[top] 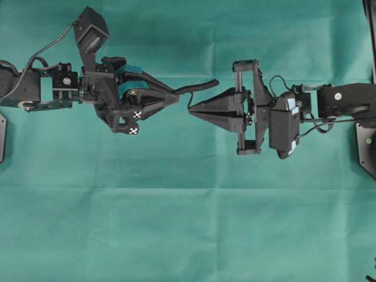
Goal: Peel off the Velcro with your right arm.
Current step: 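Pull the right gripper away from the left, peeling the strap open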
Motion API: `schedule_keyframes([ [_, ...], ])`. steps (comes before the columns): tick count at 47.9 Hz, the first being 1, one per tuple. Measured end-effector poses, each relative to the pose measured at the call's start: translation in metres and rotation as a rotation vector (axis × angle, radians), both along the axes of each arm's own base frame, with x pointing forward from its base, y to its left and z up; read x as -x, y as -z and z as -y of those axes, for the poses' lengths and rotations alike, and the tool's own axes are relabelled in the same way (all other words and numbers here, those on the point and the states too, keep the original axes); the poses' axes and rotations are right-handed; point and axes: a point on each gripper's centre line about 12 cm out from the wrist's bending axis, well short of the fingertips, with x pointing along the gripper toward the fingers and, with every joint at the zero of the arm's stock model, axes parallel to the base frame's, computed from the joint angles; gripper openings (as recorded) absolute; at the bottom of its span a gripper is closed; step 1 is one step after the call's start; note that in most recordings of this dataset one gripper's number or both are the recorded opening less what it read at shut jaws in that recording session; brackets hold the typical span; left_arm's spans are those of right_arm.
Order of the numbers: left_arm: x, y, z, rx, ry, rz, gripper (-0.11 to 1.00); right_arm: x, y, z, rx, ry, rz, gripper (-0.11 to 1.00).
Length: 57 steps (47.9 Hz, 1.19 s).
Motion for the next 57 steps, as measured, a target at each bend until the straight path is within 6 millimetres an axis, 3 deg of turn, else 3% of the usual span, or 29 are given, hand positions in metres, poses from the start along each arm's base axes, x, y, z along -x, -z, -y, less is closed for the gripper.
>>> schedule_keyframes([
  [57, 0.002, 0.0, 0.002, -0.009, 0.004, 0.056, 0.09, -0.019, 0.013, -0.027, 0.057, -0.094, -0.113, -0.1],
])
